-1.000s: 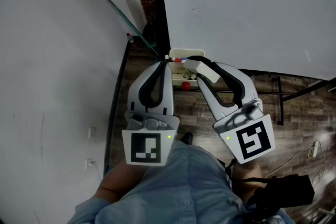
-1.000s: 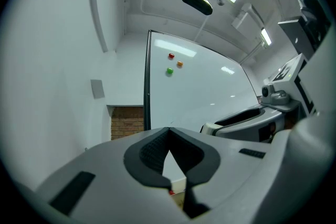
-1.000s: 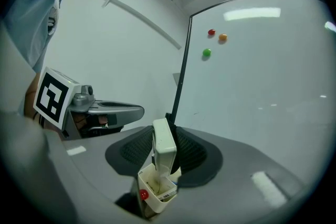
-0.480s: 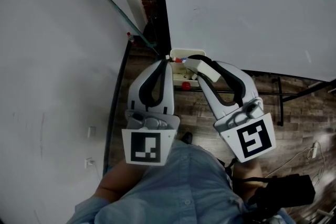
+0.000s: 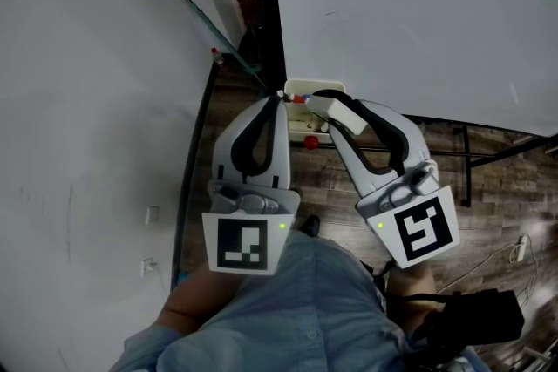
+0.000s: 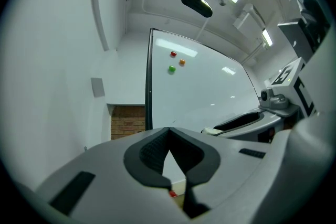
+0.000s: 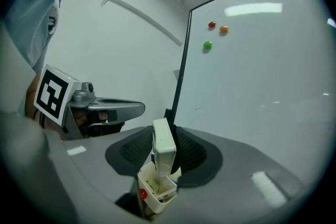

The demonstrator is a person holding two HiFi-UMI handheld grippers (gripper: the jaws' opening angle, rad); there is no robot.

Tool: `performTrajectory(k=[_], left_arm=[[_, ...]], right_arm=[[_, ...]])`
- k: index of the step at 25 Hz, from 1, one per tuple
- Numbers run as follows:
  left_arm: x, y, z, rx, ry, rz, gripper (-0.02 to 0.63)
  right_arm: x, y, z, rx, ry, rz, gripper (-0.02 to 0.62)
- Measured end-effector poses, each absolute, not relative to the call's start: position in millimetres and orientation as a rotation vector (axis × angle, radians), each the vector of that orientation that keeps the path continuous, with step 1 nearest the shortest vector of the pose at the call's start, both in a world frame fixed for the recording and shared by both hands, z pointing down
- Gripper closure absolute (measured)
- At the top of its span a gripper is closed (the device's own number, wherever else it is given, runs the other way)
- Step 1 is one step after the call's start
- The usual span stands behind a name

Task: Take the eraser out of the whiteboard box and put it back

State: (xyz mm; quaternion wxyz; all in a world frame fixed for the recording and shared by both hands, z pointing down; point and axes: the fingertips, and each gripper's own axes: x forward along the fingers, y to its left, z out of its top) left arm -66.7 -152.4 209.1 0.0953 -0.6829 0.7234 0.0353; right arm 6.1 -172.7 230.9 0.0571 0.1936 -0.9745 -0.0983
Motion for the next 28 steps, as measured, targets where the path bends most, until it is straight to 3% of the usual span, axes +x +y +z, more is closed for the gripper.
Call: performTrajectory(k=[28], left_arm=[[-106.2,-181.3,245.4,-2.122,2.206,0.091,0.601]], right_arm=[[-36.7,-193.7,290.2,0.502,-2.862,-0.124,0.46]])
